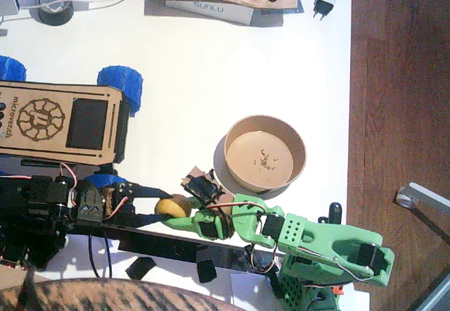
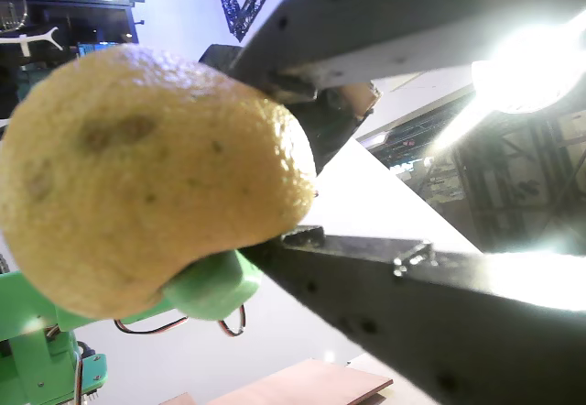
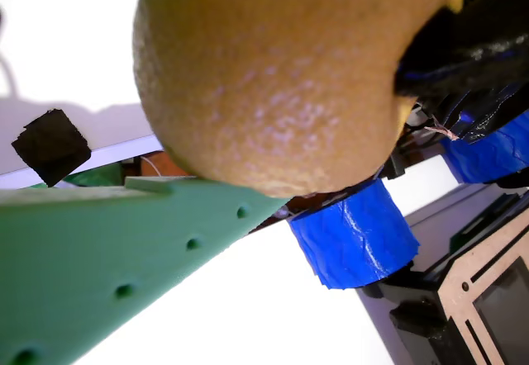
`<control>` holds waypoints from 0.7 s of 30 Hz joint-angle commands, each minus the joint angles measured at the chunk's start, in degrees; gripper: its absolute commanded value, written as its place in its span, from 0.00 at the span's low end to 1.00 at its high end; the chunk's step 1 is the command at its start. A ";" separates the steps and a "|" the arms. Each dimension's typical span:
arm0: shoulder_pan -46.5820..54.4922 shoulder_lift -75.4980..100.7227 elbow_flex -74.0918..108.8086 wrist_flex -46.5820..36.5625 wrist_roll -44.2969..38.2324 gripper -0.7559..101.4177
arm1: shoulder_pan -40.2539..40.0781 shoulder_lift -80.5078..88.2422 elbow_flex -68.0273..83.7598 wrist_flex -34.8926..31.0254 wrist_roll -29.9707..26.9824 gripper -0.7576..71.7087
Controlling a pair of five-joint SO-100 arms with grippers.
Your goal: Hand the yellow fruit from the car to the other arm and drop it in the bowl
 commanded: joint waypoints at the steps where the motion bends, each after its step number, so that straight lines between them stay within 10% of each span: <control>1: 0.35 1.76 -0.79 -0.09 -0.62 0.01 | 1.58 1.58 -1.05 0.79 -0.18 0.01; 11: 0.35 1.58 -0.79 0.00 -0.62 0.04 | 2.02 2.37 0.44 -0.09 -0.18 0.01; 21: 0.35 1.41 -0.79 0.09 -0.62 0.50 | 2.37 2.72 1.85 -1.14 -0.09 0.01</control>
